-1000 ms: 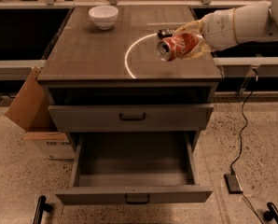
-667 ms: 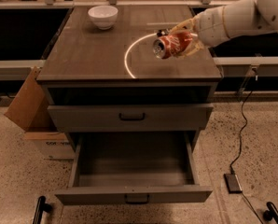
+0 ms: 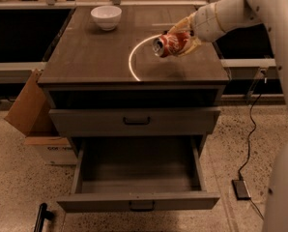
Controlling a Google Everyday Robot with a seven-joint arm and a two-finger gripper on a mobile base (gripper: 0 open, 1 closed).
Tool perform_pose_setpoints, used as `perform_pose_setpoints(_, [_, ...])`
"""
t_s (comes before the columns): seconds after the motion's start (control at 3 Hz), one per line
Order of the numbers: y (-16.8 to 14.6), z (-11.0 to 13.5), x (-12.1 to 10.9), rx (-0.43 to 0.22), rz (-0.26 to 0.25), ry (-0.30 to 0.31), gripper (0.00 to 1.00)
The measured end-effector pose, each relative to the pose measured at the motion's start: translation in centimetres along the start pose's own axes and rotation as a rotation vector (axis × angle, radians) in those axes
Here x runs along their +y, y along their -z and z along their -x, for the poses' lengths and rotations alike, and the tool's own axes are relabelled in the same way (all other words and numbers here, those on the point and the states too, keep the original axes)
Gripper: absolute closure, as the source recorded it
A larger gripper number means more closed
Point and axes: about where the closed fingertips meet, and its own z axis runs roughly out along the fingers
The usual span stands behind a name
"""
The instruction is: Pick coke can from middle drawer and place on counter
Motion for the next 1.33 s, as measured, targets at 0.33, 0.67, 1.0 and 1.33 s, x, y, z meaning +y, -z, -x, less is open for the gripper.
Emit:
perform_pose_setpoints(0.33, [-1.8,-1.4,-0.4,0.012,0.042,-0.041,1.0])
perform_pose_setpoints(0.67, [-3.1,-3.0,-0.4,0.045,0.073,-0.076,1.0])
perform_pose_setpoints(1.0, [-3.4,-4.9,-0.9,0.119,0.073,-0.105,0.83])
perform_pose_setpoints(1.33, [-3.2,-6.3,-1.5,0.178,0.063,-0.127,0.6])
